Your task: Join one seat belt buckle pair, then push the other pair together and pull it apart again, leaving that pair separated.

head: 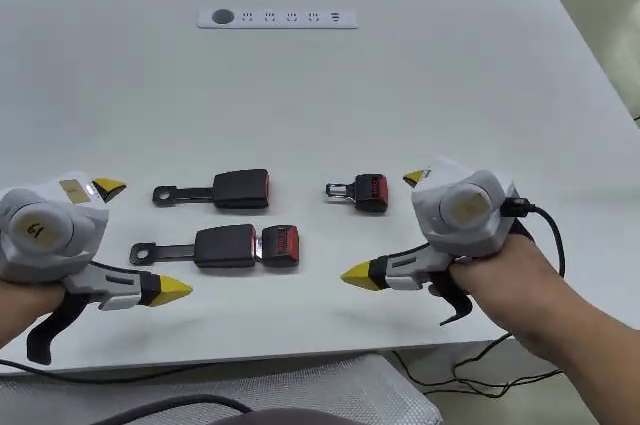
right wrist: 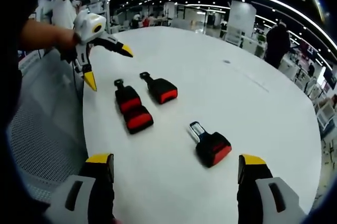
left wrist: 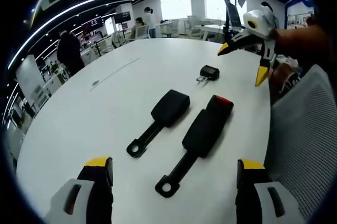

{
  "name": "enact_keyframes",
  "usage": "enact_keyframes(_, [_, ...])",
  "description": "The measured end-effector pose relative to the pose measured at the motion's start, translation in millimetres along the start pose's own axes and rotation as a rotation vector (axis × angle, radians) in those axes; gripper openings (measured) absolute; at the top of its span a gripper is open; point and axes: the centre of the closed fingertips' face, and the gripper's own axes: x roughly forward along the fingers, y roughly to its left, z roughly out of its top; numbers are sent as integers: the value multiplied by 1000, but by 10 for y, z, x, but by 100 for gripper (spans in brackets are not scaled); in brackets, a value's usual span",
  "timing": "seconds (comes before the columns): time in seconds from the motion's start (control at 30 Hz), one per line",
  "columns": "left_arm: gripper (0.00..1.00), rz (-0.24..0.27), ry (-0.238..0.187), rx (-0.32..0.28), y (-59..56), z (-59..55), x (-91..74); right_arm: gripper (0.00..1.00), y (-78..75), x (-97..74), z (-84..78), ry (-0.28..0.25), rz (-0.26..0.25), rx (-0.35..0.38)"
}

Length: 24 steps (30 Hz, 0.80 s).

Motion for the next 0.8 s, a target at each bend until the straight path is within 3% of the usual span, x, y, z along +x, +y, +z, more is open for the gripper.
enact_keyframes(0.2, [100,19,8,-15,32,-48,-37,100,32,-49,-73,-16,3,61])
enact_keyframes(0.47, [100,44,-2,-39,21,-58,-58,100,60,-51,-149,-10,11,65])
enact_keyframes(0.8, [100,45,8,-50,-17,-145,-72,100,27,-84,-71,-39,-25,72])
